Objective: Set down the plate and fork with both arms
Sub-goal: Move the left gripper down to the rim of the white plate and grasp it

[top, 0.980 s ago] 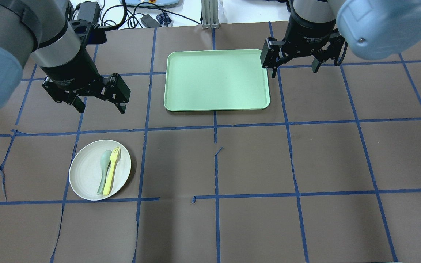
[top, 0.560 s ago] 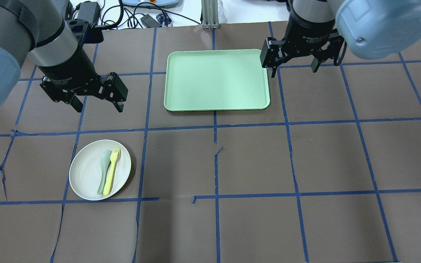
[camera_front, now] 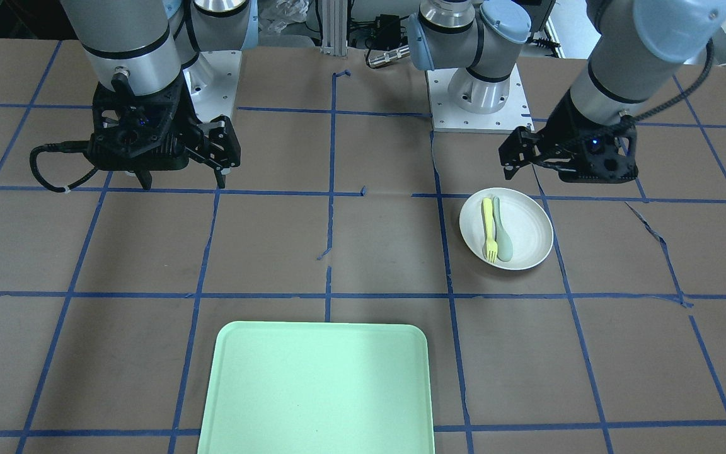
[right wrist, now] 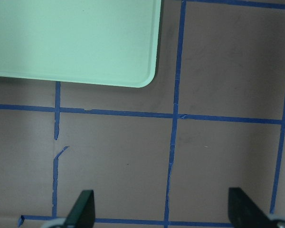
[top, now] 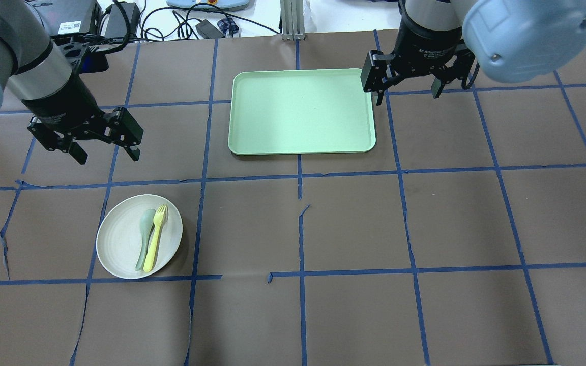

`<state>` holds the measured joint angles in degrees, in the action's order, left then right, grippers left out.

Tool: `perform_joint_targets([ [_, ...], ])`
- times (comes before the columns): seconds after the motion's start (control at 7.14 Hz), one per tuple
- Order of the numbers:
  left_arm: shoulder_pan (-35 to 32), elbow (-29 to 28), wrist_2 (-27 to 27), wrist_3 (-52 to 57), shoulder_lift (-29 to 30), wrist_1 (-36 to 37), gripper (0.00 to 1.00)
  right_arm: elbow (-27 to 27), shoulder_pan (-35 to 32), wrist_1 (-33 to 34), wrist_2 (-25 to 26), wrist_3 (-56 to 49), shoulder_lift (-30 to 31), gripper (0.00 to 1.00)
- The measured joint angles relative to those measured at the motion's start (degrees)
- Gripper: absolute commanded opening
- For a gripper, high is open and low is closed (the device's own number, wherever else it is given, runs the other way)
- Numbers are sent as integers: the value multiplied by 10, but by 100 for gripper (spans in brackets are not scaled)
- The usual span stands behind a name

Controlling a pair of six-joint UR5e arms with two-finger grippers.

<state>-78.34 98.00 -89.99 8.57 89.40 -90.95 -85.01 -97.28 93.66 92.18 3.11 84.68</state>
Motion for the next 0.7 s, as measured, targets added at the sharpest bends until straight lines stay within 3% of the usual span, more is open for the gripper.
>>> perform_joint_targets([
  [0.28,70,32,3,30,15,25,100,-1,1,1,-1,0,1,100],
  [0.7,145,115,6,152,47,167,100,-1,1,7,-4,3,2,100],
])
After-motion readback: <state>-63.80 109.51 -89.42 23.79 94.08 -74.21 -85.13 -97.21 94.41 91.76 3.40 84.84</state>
